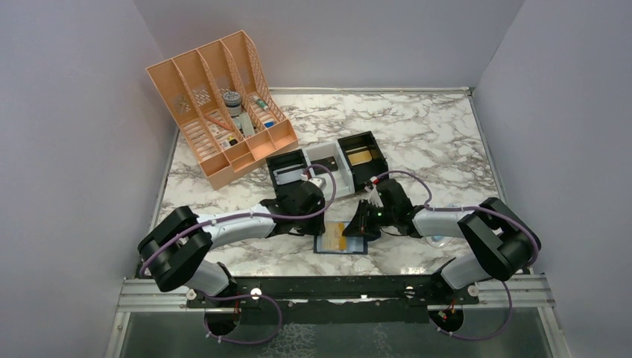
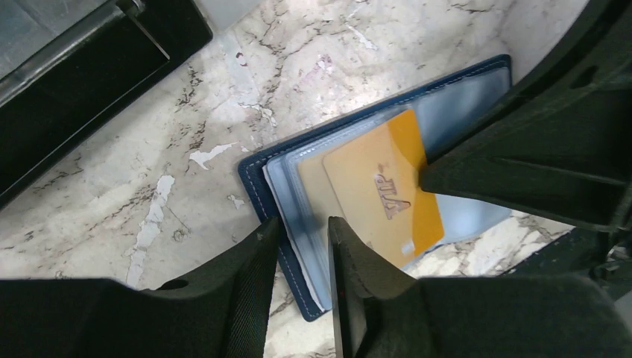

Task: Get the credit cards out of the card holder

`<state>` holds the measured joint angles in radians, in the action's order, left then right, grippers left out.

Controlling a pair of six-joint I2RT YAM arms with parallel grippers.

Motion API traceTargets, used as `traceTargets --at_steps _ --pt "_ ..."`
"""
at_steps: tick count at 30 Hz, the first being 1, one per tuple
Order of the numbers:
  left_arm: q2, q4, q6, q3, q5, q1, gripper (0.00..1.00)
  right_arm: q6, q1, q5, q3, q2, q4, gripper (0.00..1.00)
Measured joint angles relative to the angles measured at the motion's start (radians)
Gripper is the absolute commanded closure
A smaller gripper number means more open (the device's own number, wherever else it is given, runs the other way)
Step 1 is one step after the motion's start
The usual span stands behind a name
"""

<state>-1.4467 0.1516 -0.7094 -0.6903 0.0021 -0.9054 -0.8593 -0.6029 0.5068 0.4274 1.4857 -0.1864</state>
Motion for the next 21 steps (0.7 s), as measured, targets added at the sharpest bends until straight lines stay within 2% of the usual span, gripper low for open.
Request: traceTargets --at_steps 6,11,16,21 --pt "0.058 0.029 0.006 -0.021 -0.002 0.000 0.61 -0.005 0.000 0.004 0.000 0.001 -0.010 0.78" --pt "0.066 0.031 0.020 -0.069 0.017 -0.002 0.60 -0.013 0.000 -0.002 -0.018 -0.037 -0.026 0.61" --pt "0.071 0.030 0.031 -0.084 0.036 -0.002 0.59 -0.017 0.000 -0.045 -0.065 -0.154 -0.042 0.58" --pt "0.097 0.018 0.028 -0.080 0.039 -0.005 0.52 -0.019 0.000 -0.062 -0.106 -0.234 -0.096 0.52"
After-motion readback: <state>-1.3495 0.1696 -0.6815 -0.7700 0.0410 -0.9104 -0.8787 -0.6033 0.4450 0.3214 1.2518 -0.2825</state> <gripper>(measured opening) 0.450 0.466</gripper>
